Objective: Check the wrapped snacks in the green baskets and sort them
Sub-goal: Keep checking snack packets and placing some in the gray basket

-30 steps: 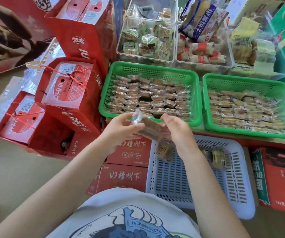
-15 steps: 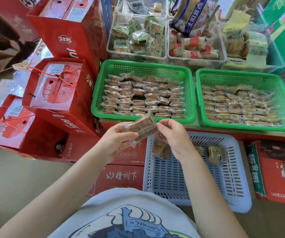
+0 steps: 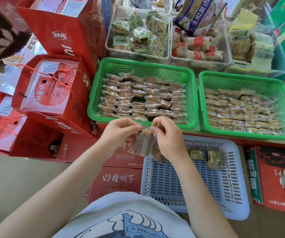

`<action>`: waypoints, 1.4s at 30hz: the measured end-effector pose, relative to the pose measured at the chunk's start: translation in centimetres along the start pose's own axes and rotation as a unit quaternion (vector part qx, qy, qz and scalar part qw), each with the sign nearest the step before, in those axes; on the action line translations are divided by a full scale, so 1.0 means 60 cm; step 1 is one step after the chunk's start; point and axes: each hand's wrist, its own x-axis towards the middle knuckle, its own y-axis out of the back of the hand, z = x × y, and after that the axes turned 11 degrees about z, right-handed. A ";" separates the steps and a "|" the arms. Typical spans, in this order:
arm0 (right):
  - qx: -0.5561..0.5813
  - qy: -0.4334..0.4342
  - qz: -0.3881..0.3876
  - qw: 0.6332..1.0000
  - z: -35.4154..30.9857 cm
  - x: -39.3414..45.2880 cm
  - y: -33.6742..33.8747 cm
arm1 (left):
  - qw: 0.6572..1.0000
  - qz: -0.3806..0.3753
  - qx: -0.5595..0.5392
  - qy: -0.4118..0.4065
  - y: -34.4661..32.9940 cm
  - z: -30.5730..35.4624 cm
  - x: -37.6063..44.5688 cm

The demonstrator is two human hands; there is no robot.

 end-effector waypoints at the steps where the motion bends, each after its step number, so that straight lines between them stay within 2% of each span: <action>1: 0.013 -0.022 -0.005 1.000 0.001 0.005 -0.001 | 1.000 0.003 -0.003 0.006 0.000 0.000 0.006; 5: 0.065 -0.127 -0.063 0.988 0.007 0.040 0.001 | 1.000 0.015 -0.013 0.005 0.003 0.003 0.036; 8: 0.037 -0.127 -0.131 0.983 0.009 0.076 -0.001 | 0.998 0.024 0.015 -0.051 0.000 0.013 0.059; 11: 0.048 -0.139 -0.104 0.984 0.012 0.120 -0.007 | 0.991 0.074 0.039 -0.105 -0.008 0.020 0.093; 13: 0.053 -0.146 -0.062 0.986 0.017 0.151 -0.010 | 0.977 0.112 0.114 -0.141 -0.004 0.012 0.127; 16: 0.081 -0.165 -0.003 0.983 0.035 0.197 -0.025 | 0.912 0.090 0.350 -0.196 0.013 -0.017 0.186; 18: 0.068 -0.156 0.015 0.985 0.047 0.224 -0.044 | 0.867 0.038 0.463 -0.179 0.019 -0.032 0.216; 20: 0.054 -0.141 0.007 0.988 0.061 0.248 -0.073 | 0.815 -0.002 0.553 -0.174 0.019 -0.046 0.237; 22: 0.011 -0.127 -0.028 0.991 0.075 0.267 -0.101 | 0.791 -0.013 0.584 -0.184 0.020 -0.056 0.249; 26: -0.093 -0.031 -0.084 0.992 0.094 0.292 -0.128 | 0.777 -0.008 0.599 -0.194 0.020 -0.063 0.253; 31: -0.149 0.091 -0.150 0.973 0.086 0.307 -0.129 | 0.774 0.002 0.607 -0.178 0.017 -0.061 0.256; 36: -0.148 0.129 -0.134 0.971 0.098 0.301 -0.128 | 0.767 0.022 0.623 -0.155 0.012 -0.062 0.257; 42: -0.093 0.107 -0.092 0.986 0.104 0.293 -0.140 | 0.773 0.039 0.613 -0.157 0.010 -0.061 0.254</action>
